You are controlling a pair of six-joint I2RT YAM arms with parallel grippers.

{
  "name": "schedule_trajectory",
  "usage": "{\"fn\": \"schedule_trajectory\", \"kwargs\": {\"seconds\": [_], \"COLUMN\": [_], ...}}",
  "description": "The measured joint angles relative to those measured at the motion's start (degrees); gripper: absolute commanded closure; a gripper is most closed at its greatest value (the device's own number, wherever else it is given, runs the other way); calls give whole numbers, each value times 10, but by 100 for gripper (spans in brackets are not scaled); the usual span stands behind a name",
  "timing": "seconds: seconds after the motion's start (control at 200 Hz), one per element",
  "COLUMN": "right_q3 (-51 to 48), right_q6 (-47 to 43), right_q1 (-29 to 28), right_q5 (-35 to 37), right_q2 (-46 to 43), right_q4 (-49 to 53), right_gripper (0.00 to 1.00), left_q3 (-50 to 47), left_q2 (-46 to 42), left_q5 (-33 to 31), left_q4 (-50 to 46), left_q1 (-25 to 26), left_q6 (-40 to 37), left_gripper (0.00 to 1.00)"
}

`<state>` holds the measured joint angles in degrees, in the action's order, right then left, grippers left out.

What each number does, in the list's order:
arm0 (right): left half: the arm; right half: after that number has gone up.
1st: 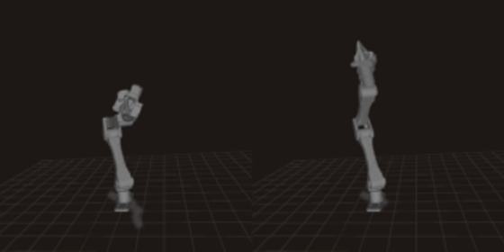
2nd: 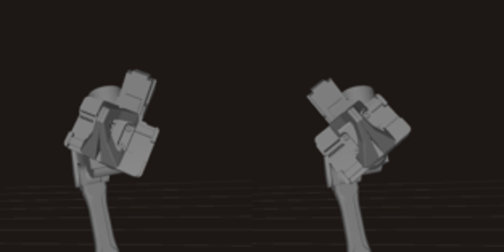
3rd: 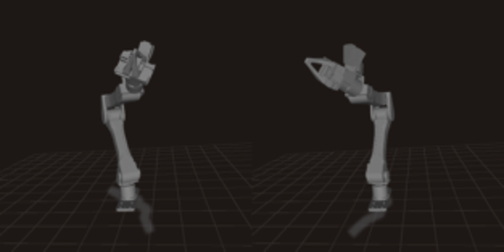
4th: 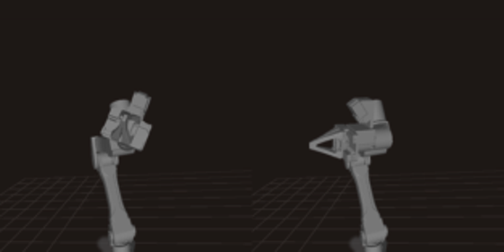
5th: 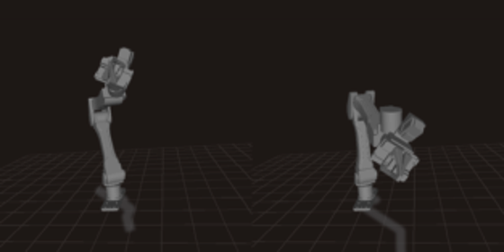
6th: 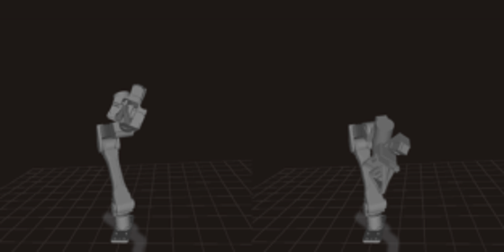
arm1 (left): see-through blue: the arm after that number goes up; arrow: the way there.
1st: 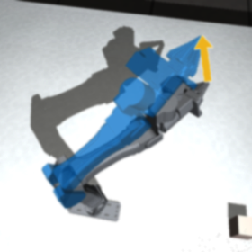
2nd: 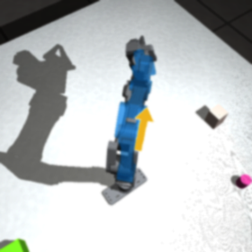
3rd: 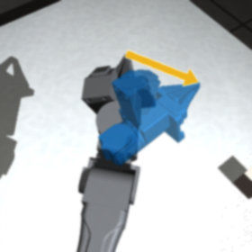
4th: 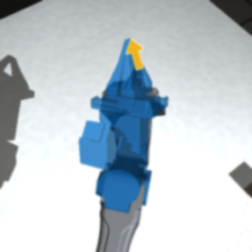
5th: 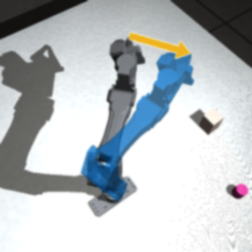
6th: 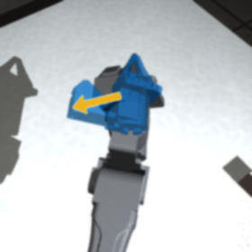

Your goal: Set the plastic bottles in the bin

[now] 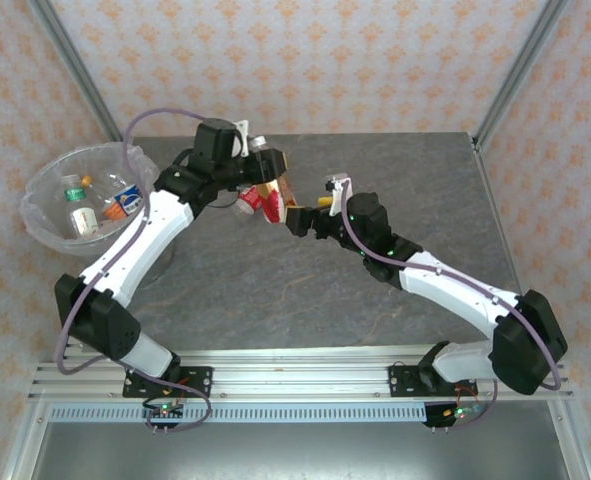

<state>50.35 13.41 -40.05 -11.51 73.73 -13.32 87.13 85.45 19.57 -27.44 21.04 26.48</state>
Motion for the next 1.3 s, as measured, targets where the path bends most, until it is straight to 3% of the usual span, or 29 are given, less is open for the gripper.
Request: {"fn": "schedule_trajectory", "kwargs": {"seconds": [0.345,0.505,0.736,1.011,1.301], "right_q3": [-36,-77,-107,-122,-127], "right_q6": [92,141,189,213,224], "right_q1": [8,28,54,69,70], "right_q5": [270,313,321,321,321], "right_q2": [-7,-26,-61,-84,-84], "right_q4": [30,30,29,26,26], "right_gripper": [1,1,1,1,1], "left_q3": [-14,-13,-5,1,2], "left_q2": [-140,-163,-174,-181,-155], "left_q5": [-232,-331,-443,-515,-474], "left_q4": [-30,-39,-40,-19,-33], "left_q1": [-25,-44,-76,-179,-286], "left_q6": [-57,-92,-147,-176,-129], "left_gripper": [44,44,45,47,46]}}
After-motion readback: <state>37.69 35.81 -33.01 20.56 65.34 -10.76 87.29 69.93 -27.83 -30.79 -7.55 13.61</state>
